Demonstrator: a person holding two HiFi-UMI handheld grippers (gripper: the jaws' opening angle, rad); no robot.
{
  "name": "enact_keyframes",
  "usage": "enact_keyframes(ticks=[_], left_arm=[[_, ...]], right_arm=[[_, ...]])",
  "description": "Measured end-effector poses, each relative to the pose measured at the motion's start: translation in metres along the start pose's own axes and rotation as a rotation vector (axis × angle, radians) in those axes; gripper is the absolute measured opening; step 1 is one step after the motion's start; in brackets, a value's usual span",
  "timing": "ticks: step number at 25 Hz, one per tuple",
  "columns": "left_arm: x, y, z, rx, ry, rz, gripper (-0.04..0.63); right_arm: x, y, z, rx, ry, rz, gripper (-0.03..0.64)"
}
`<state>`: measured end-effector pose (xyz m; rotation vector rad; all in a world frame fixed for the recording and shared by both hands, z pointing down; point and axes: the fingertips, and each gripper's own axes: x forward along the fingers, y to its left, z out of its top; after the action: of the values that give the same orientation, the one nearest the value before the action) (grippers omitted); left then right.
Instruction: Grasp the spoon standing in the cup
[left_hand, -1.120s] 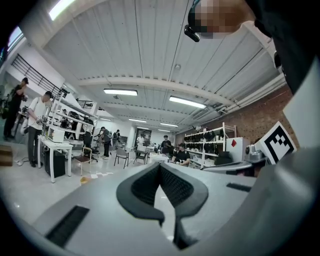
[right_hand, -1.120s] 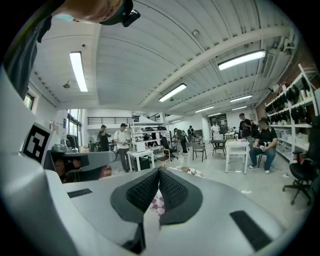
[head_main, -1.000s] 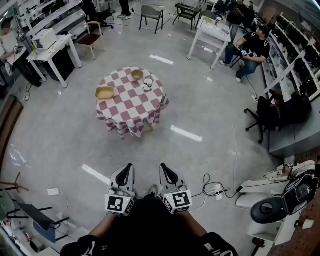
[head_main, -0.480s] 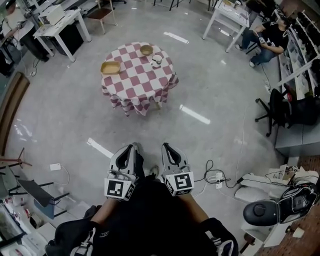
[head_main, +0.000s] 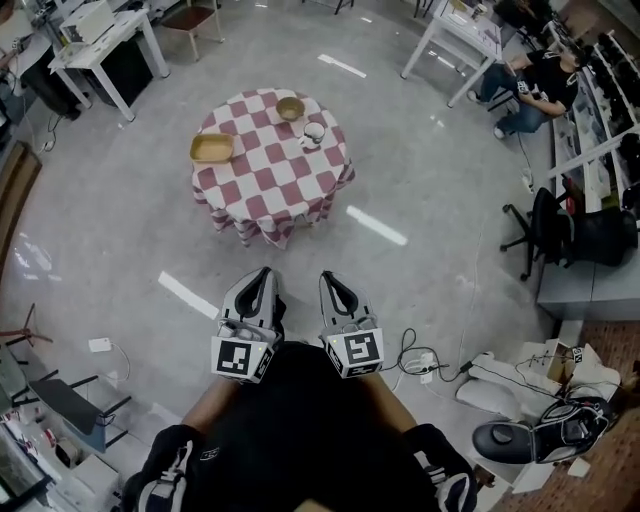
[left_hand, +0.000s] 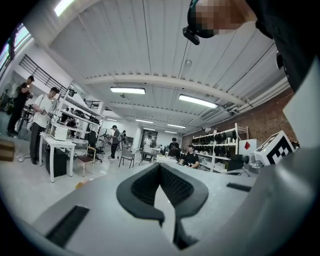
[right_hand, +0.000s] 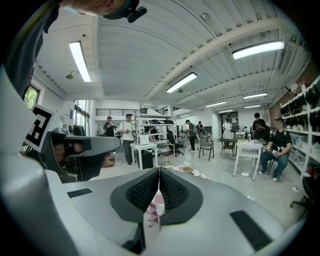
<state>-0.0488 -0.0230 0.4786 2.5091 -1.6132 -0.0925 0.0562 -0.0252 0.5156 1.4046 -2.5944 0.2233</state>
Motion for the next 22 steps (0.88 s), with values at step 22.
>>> enact_keyframes(ticks=[22], left_arm=[[0.168,0.142,0.02,-0.053,0.078,-0.109,0.008]], right_arm=[[0.251,-0.09,0.036,-0.096,0.144,-0.076,0.028]])
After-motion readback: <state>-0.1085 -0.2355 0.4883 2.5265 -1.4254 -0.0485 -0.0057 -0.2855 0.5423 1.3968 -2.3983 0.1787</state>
